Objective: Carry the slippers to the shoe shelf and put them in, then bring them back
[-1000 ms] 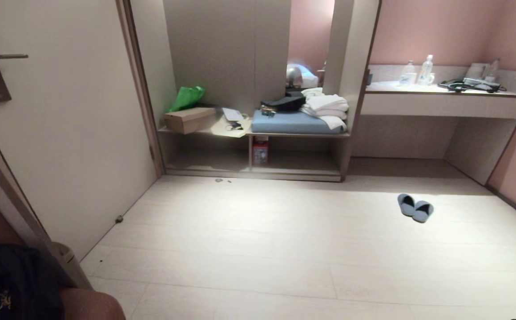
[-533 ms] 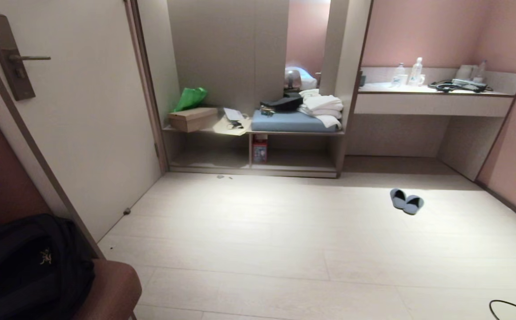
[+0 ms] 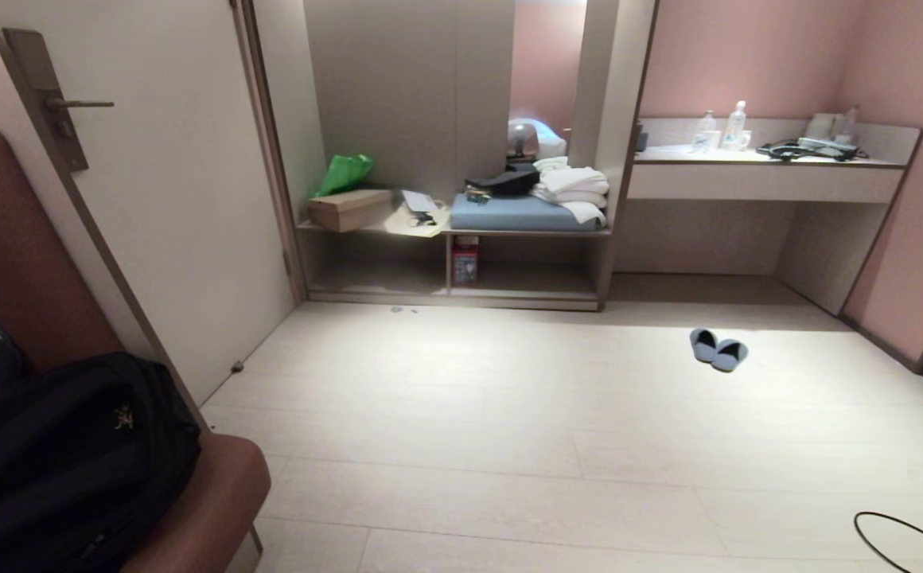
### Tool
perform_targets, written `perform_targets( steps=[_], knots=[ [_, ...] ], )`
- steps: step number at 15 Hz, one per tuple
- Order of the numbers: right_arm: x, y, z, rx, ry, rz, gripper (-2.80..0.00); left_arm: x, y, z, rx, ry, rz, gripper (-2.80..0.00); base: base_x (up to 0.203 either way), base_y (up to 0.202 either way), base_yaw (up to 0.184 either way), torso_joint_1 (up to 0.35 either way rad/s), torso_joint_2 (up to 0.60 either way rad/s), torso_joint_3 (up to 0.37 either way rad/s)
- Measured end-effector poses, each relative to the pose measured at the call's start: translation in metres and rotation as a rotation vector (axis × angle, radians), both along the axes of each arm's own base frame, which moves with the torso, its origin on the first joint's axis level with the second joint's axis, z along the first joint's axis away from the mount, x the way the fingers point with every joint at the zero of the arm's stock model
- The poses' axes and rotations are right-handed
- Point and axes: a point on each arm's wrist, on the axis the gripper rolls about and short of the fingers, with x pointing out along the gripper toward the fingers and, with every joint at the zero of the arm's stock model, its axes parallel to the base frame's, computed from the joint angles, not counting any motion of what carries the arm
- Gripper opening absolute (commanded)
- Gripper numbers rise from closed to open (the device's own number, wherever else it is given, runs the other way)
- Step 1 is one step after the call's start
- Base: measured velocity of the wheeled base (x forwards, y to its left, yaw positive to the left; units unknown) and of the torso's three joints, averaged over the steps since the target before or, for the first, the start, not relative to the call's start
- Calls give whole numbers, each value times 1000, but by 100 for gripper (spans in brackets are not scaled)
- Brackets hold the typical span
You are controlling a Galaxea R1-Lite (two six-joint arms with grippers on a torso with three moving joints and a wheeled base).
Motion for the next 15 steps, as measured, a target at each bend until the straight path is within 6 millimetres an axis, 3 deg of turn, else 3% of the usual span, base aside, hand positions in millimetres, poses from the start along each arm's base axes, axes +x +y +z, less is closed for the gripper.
perform_targets(
  steps=[5,11,15],
  knots=[
    [0,0,0,0,0,0,-280,0,0,0,0,0,0,-280,0,3,-10,1,0,1],
    [0,0,0,-1,0,0,-280,0,0,0,0,0,0,-280,1,8,-145,5,2,3],
    [0,0,0,-2,-1,1,-280,0,0,0,0,1,0,-280,0,2,-16,-1,2,-1]
  ],
)
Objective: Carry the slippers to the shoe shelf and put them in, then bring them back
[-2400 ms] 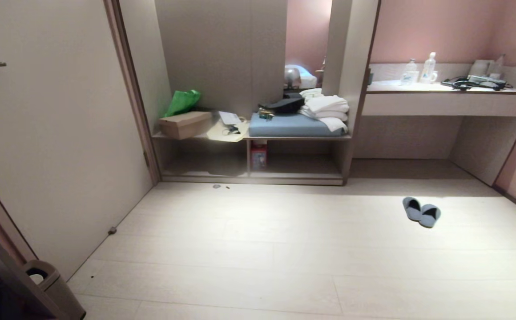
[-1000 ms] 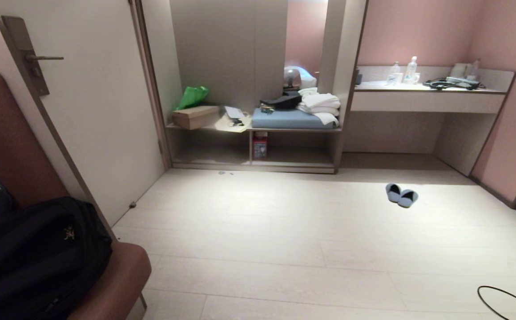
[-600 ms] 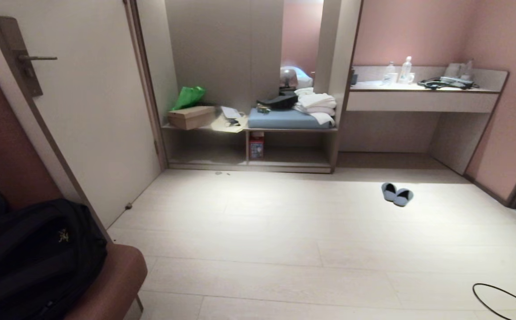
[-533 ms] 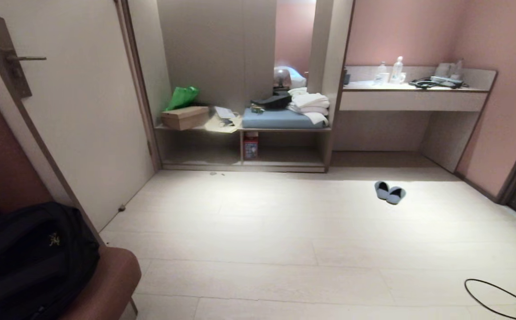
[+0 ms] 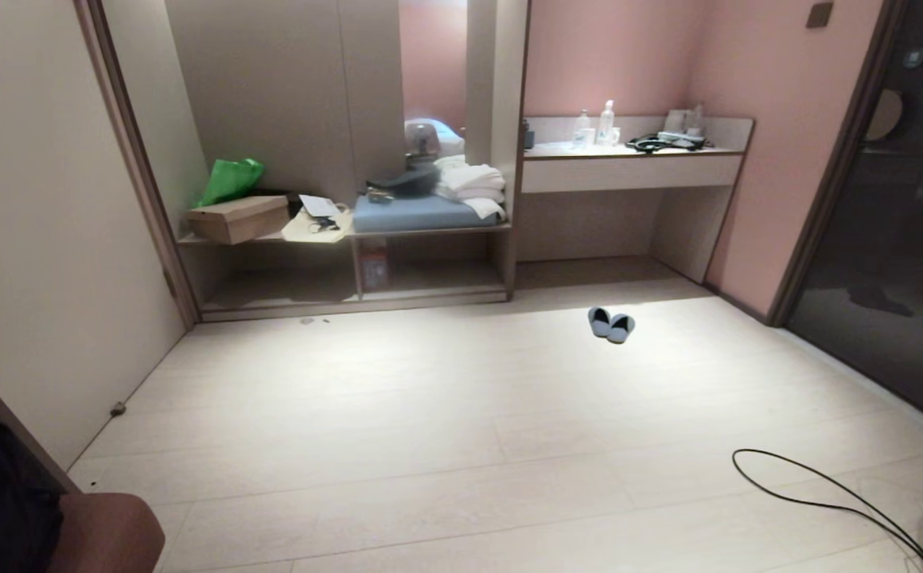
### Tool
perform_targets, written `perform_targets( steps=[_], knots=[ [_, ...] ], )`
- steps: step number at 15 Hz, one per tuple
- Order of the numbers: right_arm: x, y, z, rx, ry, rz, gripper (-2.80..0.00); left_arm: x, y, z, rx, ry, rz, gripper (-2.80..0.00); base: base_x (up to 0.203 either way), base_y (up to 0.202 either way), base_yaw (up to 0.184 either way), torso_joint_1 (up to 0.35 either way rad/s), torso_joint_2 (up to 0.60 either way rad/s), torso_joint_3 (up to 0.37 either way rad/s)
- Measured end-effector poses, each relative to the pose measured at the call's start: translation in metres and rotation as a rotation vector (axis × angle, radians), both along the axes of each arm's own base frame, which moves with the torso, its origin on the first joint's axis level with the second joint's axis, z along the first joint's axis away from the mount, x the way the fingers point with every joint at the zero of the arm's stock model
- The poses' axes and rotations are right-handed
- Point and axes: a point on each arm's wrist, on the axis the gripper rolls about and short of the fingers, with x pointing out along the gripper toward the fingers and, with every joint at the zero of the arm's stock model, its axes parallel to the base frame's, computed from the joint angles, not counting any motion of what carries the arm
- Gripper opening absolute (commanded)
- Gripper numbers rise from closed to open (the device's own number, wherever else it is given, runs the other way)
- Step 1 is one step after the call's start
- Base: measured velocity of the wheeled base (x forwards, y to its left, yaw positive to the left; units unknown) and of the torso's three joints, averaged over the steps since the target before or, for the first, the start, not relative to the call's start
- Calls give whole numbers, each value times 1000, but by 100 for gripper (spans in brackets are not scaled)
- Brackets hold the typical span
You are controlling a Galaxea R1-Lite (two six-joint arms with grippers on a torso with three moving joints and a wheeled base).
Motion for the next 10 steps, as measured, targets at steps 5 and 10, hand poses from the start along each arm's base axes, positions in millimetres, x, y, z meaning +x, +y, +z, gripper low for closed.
perform_targets(
  steps=[5,10],
  knots=[
    [0,0,0,2,1,0,-280,0,0,0,0,-1,0,-280,0,0,0,0,0,0],
    [0,0,0,3,1,-2,-280,0,0,0,0,-1,0,-280,0,0,0,0,0,0]
  ],
)
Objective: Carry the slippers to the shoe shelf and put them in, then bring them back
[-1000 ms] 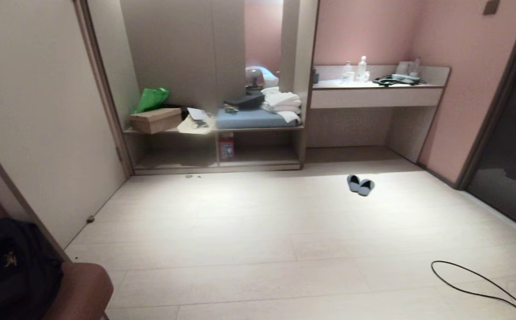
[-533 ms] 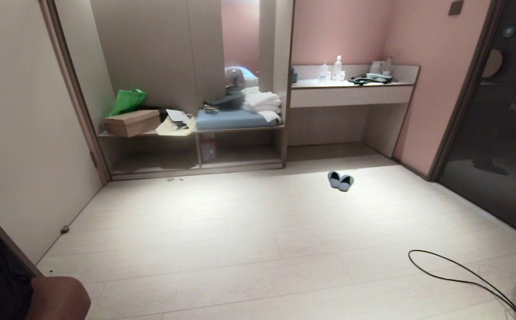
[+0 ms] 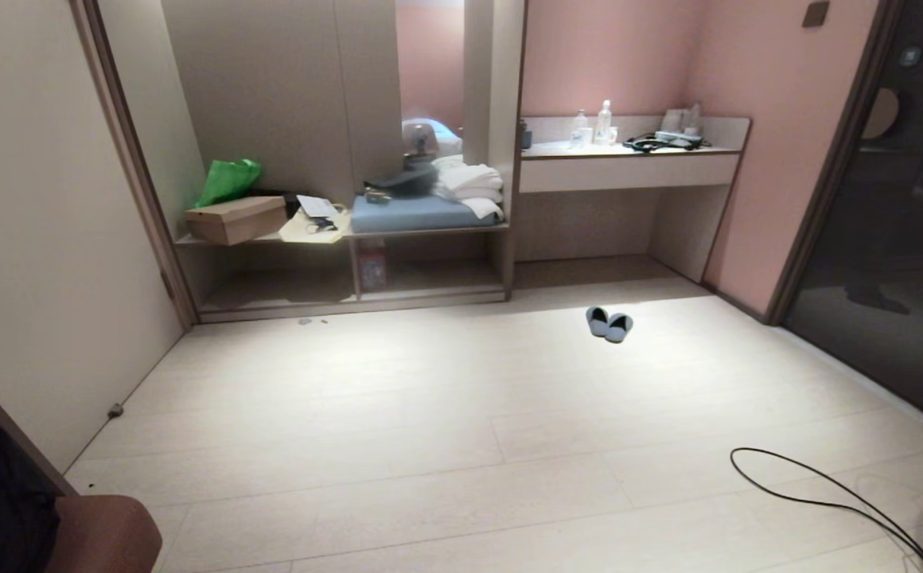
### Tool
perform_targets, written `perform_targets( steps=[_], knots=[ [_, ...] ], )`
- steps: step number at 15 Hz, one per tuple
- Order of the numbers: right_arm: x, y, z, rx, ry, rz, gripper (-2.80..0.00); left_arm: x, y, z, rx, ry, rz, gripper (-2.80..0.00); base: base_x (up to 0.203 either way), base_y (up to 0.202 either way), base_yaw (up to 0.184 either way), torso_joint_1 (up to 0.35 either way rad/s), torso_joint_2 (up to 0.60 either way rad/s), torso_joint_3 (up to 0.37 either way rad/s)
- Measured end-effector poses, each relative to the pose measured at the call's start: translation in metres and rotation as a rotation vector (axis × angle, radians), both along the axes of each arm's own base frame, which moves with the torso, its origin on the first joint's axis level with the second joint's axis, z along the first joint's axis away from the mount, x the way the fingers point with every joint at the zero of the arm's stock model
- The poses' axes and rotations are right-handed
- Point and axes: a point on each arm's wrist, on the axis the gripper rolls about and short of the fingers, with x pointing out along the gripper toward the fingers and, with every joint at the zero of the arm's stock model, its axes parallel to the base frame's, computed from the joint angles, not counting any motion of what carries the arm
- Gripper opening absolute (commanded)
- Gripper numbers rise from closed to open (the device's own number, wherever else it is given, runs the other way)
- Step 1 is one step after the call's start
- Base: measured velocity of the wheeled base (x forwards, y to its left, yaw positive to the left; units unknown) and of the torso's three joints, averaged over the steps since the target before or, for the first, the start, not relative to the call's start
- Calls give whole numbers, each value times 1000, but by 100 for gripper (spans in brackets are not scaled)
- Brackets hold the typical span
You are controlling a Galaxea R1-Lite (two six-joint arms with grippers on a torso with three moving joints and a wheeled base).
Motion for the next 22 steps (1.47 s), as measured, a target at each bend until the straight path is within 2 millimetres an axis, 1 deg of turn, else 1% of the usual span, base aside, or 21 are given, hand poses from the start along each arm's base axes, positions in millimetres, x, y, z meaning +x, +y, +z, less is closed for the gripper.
perform_targets(
  steps=[22],
  knots=[
    [0,0,0,15,2,1,-280,0,0,0,0,0,0,-280,0,0,0,0,0,0]
  ],
)
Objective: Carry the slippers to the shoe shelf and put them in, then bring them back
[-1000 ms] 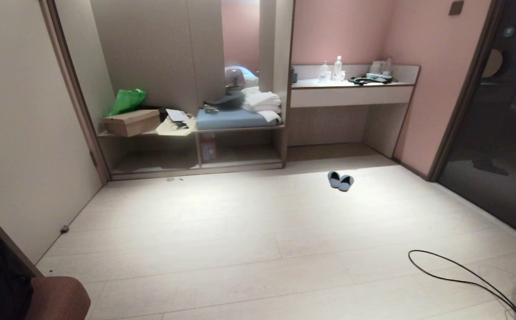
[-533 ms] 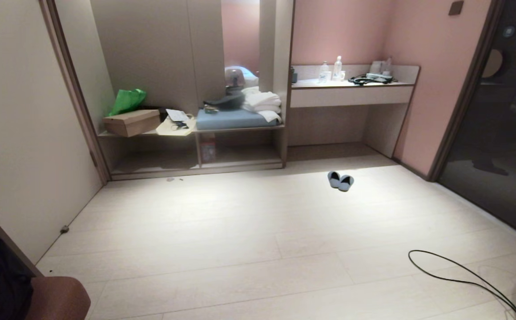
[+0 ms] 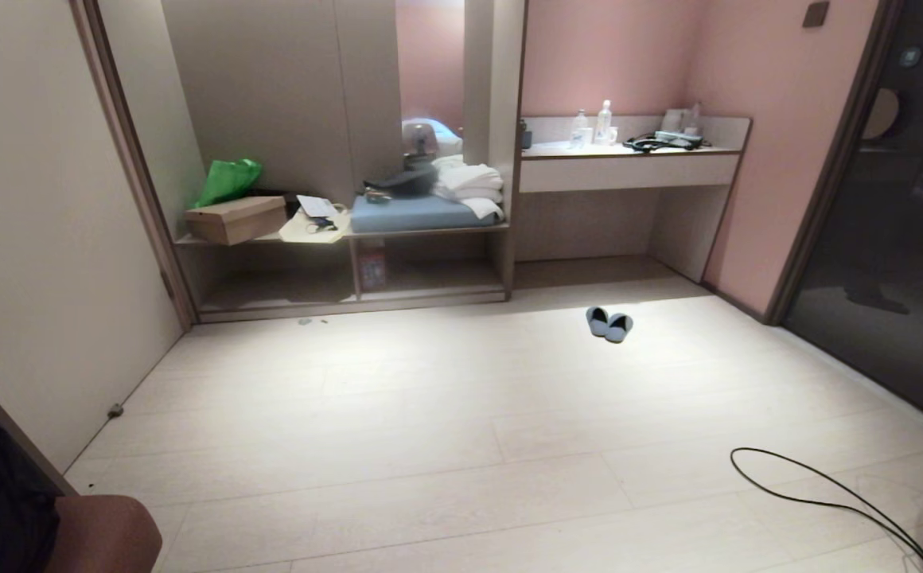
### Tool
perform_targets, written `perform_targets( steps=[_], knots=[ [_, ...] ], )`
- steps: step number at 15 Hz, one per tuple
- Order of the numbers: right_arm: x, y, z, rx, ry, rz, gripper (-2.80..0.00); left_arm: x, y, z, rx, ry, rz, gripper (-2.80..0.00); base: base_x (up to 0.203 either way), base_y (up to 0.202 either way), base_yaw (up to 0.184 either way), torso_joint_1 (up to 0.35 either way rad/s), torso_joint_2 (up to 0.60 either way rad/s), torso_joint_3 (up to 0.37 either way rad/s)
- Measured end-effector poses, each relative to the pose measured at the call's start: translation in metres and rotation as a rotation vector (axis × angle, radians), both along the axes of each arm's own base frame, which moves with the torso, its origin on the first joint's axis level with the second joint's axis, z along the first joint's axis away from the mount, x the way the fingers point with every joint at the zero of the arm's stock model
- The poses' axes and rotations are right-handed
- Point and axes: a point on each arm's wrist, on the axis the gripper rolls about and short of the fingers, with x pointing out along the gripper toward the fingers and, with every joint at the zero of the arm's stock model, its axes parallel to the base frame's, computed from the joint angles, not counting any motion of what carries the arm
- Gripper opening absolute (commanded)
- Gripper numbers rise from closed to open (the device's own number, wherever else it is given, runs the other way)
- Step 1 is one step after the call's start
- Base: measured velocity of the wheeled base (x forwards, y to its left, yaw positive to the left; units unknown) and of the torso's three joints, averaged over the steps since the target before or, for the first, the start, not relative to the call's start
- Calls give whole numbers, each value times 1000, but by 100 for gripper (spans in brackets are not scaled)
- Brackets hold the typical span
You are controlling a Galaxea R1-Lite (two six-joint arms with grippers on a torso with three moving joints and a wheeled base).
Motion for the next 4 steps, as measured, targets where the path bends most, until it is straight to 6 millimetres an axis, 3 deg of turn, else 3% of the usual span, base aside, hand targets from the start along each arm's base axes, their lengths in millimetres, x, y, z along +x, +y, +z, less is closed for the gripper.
perform_targets(
  steps=[4],
  knots=[
    [0,0,0,21,0,-2,-280,0,0,0,0,0,0,-280,0,0,0,0,0,0]
  ],
)
